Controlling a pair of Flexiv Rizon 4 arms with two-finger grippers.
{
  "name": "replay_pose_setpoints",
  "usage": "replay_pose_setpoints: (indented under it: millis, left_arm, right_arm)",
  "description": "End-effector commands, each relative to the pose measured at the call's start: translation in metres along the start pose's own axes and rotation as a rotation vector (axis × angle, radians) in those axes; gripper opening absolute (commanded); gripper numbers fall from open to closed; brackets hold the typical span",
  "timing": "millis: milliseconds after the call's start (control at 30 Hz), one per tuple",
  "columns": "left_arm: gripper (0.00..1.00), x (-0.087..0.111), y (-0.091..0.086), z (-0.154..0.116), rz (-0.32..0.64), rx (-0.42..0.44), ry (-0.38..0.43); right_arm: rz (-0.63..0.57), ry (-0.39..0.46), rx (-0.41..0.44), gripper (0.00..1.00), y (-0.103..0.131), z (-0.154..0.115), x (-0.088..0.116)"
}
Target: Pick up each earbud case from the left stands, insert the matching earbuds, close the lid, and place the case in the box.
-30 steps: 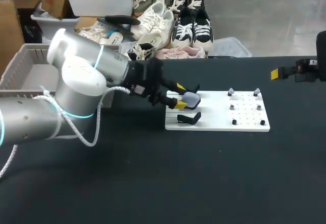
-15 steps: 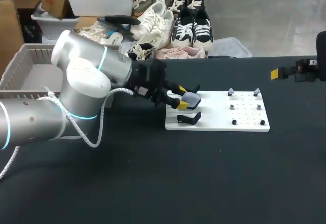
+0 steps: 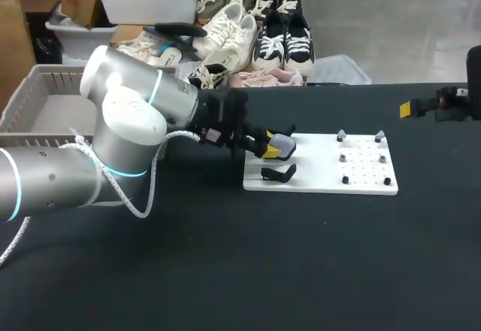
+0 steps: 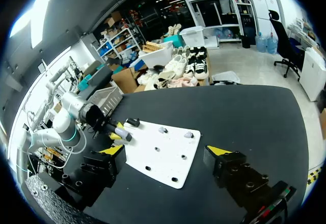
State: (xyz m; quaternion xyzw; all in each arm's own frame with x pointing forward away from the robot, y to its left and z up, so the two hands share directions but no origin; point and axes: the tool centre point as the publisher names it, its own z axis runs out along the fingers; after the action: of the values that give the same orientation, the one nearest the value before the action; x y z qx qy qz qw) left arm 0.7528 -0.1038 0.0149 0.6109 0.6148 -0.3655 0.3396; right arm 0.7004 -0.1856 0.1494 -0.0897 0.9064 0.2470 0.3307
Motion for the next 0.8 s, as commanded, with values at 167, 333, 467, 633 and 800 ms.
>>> replay_pose_setpoints:
  millis: [167,333,467,633,800]
  left_arm:
    - [0.00,-0.014,-0.002,-0.020,-0.010,-0.011,-0.045]
    - [0.00,-0.034,-0.008,-0.042,-0.049,-0.052,-0.106]
    - [0.00,-0.056,-0.022,-0.060,-0.087,-0.066,-0.177]
    - [0.00,-0.083,-0.046,-0.076,-0.096,-0.090,-0.286]
    - [0.00,-0.102,-0.065,-0.085,-0.081,-0.092,-0.369]
  right_arm:
    - [-0.001,0.001,-0.002,1.00,-0.001,0.000,0.000]
    - [-0.001,0.001,-0.002,1.00,-0.001,0.000,0.000]
    - [-0.001,0.001,-0.002,1.00,-0.001,0.000,0.000]
    - [-0.001,0.001,-0.002,1.00,-0.001,0.000,0.000]
    - [-0.001,0.001,-0.002,1.00,-0.001,0.000,0.000]
